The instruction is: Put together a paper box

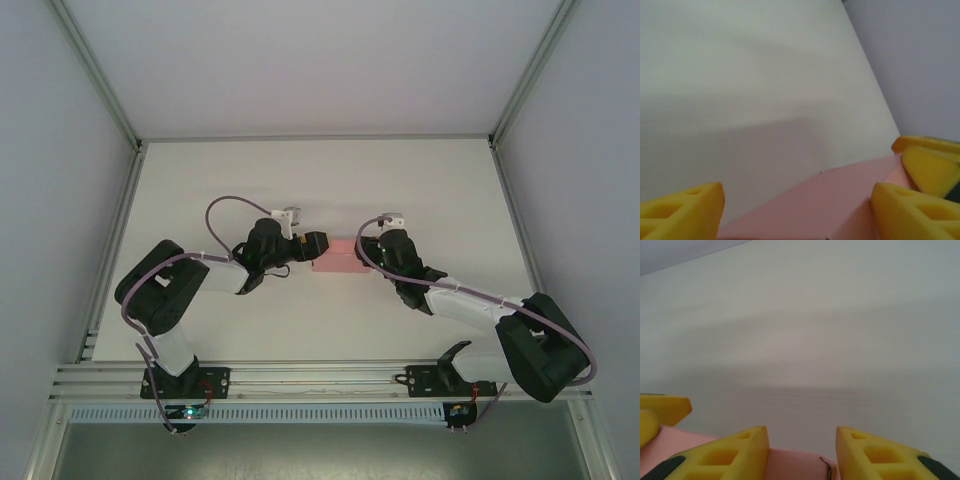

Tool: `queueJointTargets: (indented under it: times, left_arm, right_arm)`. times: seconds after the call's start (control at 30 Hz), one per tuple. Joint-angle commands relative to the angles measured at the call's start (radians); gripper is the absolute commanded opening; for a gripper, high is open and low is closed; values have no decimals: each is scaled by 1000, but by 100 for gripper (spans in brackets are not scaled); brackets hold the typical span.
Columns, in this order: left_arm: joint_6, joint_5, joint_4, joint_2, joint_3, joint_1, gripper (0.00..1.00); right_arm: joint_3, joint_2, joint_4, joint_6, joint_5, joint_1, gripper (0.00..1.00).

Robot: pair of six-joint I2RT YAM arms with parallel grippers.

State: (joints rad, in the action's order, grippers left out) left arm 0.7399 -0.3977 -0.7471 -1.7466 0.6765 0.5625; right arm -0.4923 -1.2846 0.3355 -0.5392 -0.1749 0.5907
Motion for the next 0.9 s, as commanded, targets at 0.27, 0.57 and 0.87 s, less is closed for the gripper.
queueJointTargets:
  times: [0.27,0.57,0.87]
  left_arm:
    - [-153,-29,343,69,72,36,100]
    - [-251,111,566,177,169,36,100]
    - [-307,735,1082,443,281,33,100]
  right_arm:
    - [-47,-21,-116,-2,35,12,52]
    - [-117,41,-175,78,11,-17,97]
    - [-253,120,-289,479,236,-109,98]
